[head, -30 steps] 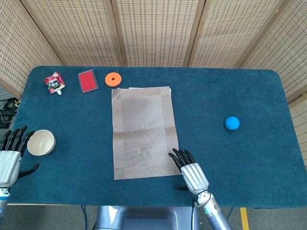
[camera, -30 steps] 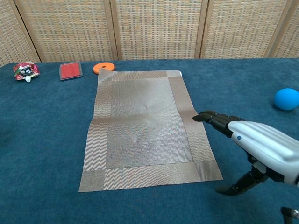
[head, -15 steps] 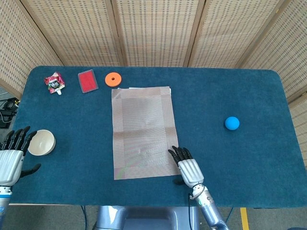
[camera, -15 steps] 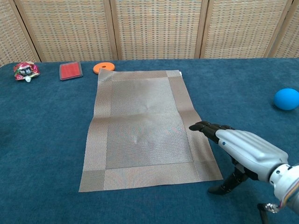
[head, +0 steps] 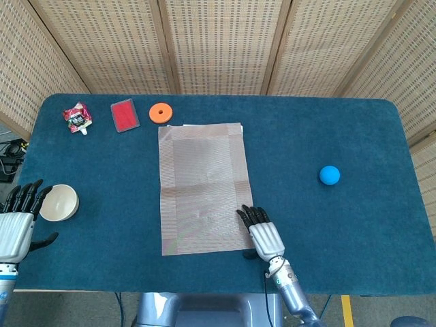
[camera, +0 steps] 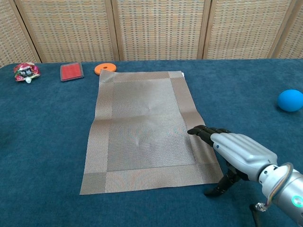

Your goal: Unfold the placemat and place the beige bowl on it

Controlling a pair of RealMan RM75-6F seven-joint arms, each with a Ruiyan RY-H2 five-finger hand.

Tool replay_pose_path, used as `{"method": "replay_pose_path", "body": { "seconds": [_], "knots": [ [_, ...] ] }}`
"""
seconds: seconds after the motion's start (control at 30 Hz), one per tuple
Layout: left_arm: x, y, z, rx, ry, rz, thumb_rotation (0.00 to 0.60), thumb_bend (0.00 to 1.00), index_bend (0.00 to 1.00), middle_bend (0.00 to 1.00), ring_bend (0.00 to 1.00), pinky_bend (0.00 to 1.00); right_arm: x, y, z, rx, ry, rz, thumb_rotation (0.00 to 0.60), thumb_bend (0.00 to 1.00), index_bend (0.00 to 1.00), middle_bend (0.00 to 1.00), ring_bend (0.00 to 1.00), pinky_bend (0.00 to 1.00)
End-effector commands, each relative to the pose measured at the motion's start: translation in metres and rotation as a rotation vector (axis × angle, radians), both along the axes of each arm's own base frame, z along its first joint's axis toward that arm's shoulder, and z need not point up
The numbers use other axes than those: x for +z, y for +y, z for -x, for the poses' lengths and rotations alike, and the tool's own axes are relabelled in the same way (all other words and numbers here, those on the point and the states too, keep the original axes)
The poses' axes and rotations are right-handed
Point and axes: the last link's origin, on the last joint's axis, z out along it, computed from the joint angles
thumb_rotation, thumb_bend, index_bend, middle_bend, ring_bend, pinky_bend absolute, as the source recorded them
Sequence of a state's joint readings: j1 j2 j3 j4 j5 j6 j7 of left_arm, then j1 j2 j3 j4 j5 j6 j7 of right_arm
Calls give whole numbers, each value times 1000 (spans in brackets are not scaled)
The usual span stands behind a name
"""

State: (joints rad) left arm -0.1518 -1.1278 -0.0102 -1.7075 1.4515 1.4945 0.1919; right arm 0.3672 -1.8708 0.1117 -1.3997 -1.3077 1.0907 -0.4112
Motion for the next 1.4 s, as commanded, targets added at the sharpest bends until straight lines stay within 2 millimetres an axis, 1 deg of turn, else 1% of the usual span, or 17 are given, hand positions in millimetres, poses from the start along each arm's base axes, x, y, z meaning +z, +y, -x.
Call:
{"method": "replay_pose_path", "body": {
  "seconds": [0.03,0.1,0.17,0.33,0.5,0.6,0.7,0.73,0.77,0.8,0.87,0.93,1.1,1.27,1.4],
  "knots": [
    [0,0,0,-1,-5,-2,600,46,101,0,0,0,-3,-2,-3,47,-11,41,600,172,60,0,0,0],
    [-1,0,-1,-8,-13,-5,600,48,102,0,0,0,-1,-1,-8,86,-83,98,600,216,73,0,0,0],
    [-1,0,-1,-11,-16,-7,600,48,103,0,0,0,0,0,-9,104,-131,123,600,273,99,0,0,0],
    [-2,0,-1,-18,-22,-10,600,49,111,0,0,0,5,-1,-14,134,-191,162,600,360,135,0,0,0],
    [-2,-1,-2,-19,-29,-5,600,49,115,0,0,0,1,-4,-10,113,-188,148,600,383,147,0,0,0],
    [-2,-1,-2,-18,-32,-3,600,49,118,0,0,0,-1,-5,-9,106,-193,145,600,386,175,0,0,0],
    [-3,0,-1,-15,-34,2,600,50,122,0,0,0,-3,-6,-9,100,-211,150,600,388,290,0,0,0],
    [-4,0,-1,-13,-35,3,600,55,126,0,0,0,-4,-6,-9,97,-215,156,600,388,357,5,0,0],
    [-4,0,0,-12,-35,4,600,59,130,0,0,0,-4,-7,-10,95,-220,162,600,388,425,30,0,0],
    [-4,0,0,-11,-36,5,600,65,136,0,0,0,-5,-7,-10,92,-227,167,600,388,468,52,0,0],
    [-4,0,0,-10,-39,4,600,68,142,0,0,0,-6,-7,-11,92,-236,177,600,387,563,129,0,0],
    [-4,0,0,-9,-39,4,600,68,145,0,0,0,-7,-7,-11,94,-236,180,600,387,606,162,0,0],
    [-4,1,0,-9,-41,7,600,68,151,0,0,0,-9,-8,-10,90,-234,177,600,414,641,184,0,0],
    [-5,0,0,-10,-43,16,600,68,152,0,0,0,-7,-6,-9,94,-237,174,600,515,634,185,0,0],
    [-6,0,0,-11,-43,18,600,68,154,0,0,0,-3,-4,-10,101,-246,180,600,577,630,184,0,0]
  ]
}}
